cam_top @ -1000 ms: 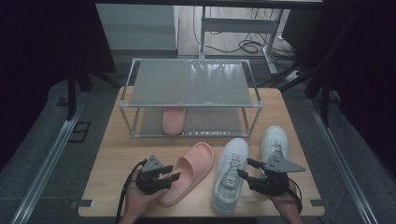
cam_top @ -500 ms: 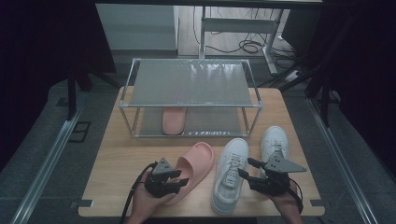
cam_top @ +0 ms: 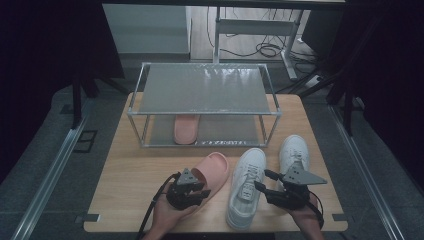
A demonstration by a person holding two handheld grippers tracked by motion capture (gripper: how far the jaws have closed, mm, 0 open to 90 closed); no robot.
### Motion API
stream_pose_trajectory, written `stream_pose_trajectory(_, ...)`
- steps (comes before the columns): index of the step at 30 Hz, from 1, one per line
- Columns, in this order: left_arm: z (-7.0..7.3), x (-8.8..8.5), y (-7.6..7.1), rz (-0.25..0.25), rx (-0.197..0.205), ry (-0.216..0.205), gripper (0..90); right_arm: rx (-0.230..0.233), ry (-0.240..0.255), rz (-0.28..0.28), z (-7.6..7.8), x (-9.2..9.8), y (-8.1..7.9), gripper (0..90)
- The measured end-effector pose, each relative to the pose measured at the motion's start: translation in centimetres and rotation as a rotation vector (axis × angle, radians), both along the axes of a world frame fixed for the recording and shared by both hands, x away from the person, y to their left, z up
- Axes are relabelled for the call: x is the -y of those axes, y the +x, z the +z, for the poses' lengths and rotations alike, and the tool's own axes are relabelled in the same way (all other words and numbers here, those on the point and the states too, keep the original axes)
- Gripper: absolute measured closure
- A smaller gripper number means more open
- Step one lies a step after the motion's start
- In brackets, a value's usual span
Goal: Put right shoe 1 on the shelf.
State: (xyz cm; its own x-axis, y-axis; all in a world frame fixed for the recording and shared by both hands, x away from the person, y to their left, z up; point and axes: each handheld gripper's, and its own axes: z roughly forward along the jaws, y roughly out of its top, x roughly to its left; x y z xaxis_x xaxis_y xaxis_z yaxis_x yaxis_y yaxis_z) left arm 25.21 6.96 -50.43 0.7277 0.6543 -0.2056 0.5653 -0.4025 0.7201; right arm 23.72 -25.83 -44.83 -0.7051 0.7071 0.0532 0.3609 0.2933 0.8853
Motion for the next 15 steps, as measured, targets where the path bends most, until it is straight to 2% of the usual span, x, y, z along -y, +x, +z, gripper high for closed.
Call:
stream_pose_trajectory(4,0.1,0.9,0.5,-0.005,0.007,0.024,69.2,-0.003,-0.004,0.002,-0.1,0.0,0.1,44.5)
stream_pose_trajectory(9,-0.3,1.7,0.9,0.0,-0.011,0.047,72.7,-0.004,-0.003,0.004,-0.1,-0.1,0.1,44.5)
stream_pose_trajectory(15,-0.4,2.2,1.0,0.02,0.001,0.05,79.7,-0.004,-0.003,0.003,-0.1,0.0,0.1,44.5)
